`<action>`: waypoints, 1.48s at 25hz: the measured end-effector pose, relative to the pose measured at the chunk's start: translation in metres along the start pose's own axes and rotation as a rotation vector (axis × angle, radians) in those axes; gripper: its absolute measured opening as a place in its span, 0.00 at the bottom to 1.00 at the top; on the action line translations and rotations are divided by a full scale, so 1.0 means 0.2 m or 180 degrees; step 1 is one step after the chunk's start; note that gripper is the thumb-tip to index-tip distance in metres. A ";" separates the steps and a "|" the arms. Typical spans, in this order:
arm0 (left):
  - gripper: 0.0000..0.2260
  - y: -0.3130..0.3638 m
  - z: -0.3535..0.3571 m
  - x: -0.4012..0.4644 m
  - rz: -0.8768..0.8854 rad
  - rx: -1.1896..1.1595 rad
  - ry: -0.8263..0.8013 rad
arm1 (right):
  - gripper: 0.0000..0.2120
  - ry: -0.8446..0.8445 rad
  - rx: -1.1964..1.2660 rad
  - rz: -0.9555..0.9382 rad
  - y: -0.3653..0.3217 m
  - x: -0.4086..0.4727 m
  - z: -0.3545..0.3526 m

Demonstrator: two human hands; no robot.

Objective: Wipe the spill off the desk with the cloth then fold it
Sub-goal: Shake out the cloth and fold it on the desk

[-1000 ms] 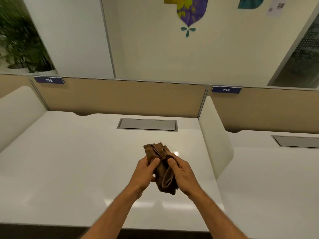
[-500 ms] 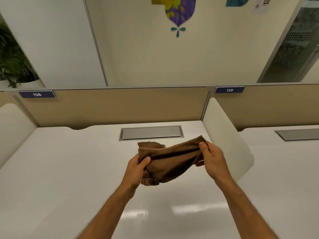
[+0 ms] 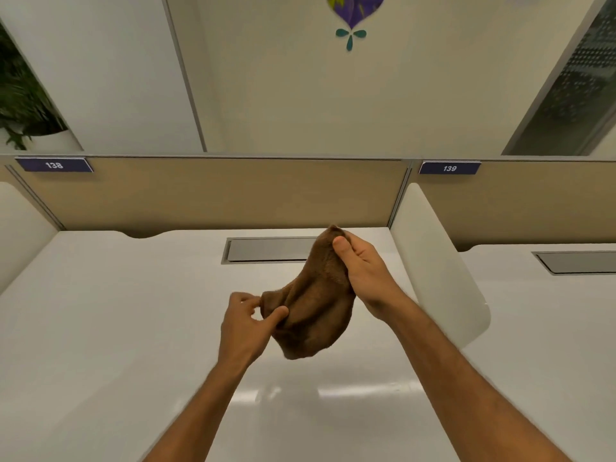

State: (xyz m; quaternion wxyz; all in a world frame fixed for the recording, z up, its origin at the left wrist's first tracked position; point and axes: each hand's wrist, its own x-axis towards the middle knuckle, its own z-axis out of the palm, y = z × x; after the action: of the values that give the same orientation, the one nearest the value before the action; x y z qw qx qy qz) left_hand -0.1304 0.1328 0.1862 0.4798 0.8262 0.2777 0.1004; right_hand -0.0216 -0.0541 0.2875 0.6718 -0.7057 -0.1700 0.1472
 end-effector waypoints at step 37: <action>0.10 0.21 -0.28 0.23 0.0609 -0.1302 0.1440 | 0.03 -0.0832 -0.1599 0.1041 0.60 -0.07 -0.85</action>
State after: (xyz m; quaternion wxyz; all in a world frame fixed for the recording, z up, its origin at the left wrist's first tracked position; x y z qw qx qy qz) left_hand -0.1011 0.1838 0.2471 0.5504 0.6917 0.2725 0.3800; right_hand 0.0443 -0.2178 0.1767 0.4167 -0.8425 -0.1702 0.2960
